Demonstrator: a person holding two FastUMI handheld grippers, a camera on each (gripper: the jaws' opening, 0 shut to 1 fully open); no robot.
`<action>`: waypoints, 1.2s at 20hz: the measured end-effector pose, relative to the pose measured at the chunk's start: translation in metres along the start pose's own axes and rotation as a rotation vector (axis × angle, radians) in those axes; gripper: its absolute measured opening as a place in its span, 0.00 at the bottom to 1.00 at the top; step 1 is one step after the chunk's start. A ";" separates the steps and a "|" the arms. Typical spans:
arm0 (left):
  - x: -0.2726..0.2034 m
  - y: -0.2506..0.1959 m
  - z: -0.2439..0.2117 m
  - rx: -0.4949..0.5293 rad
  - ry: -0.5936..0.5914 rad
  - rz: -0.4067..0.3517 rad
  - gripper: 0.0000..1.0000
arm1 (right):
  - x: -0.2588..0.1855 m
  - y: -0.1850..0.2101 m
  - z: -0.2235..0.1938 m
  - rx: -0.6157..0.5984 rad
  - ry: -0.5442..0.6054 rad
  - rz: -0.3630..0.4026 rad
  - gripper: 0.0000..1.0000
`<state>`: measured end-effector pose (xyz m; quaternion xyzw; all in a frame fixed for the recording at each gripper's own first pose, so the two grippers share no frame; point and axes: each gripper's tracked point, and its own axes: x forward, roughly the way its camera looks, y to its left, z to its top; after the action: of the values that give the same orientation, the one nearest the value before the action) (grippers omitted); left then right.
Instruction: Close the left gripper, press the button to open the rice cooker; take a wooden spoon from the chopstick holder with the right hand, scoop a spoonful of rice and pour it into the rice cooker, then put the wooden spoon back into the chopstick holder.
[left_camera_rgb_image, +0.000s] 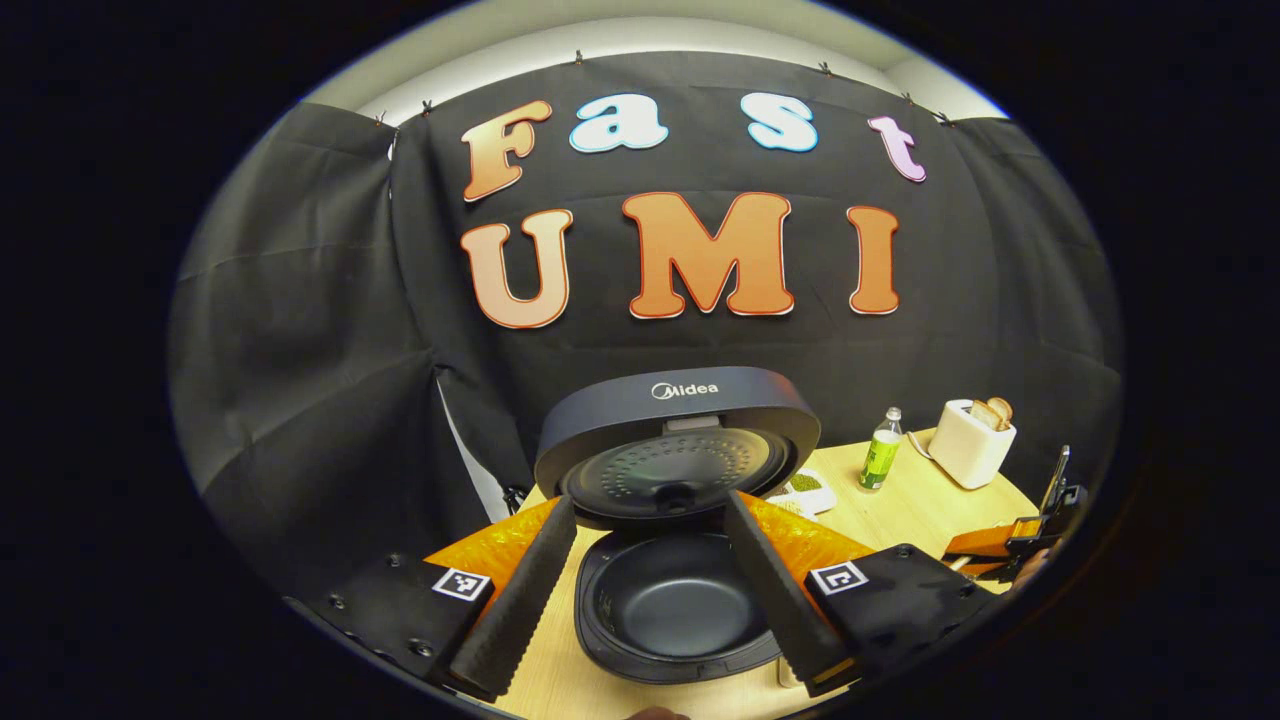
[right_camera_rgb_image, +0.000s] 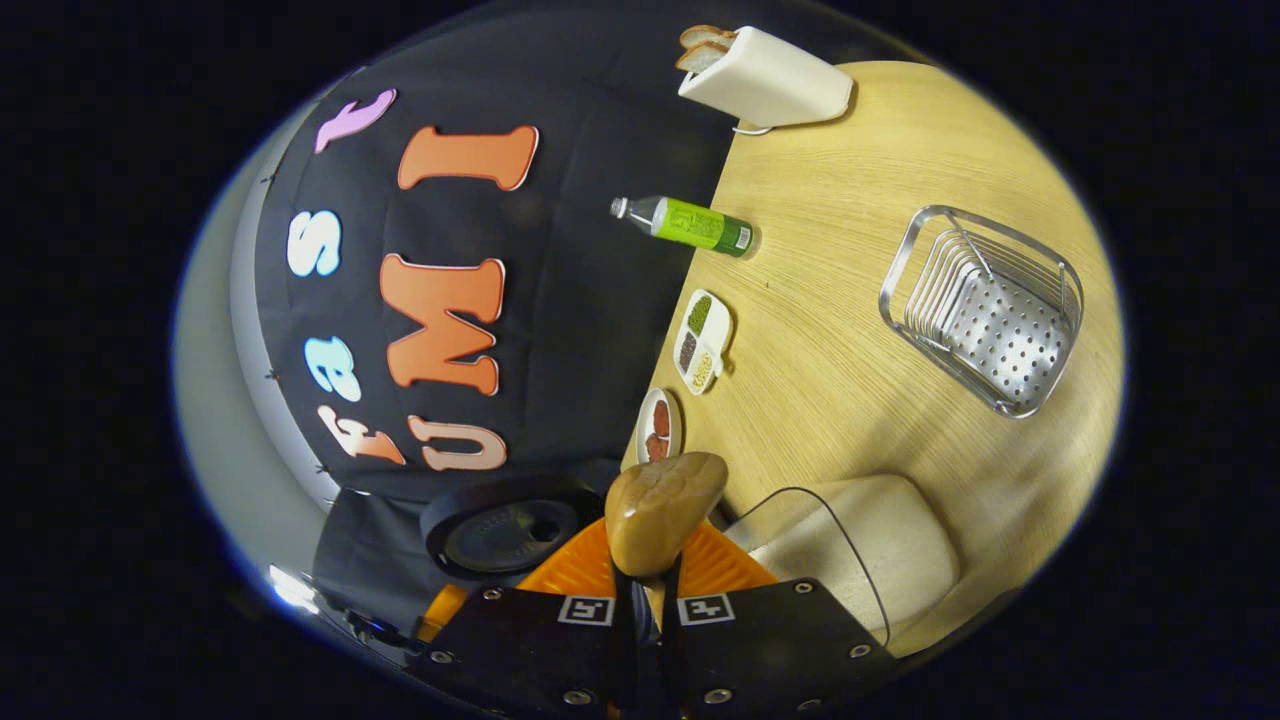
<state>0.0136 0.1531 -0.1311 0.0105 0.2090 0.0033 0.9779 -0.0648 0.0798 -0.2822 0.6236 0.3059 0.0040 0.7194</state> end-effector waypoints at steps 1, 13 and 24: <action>0.000 0.000 0.001 -0.005 -0.003 0.003 1.00 | -0.002 0.005 0.002 0.024 -0.002 0.016 0.09; -0.013 0.029 0.001 -0.084 -0.038 0.101 0.93 | 0.007 0.091 0.011 0.298 0.063 0.189 0.09; -0.044 0.087 -0.014 -0.116 -0.040 0.225 0.93 | 0.071 0.142 -0.039 0.246 0.138 0.127 0.09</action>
<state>-0.0330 0.2397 -0.1241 -0.0228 0.1866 0.1246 0.9742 0.0285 0.1737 -0.1870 0.7233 0.3127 0.0549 0.6132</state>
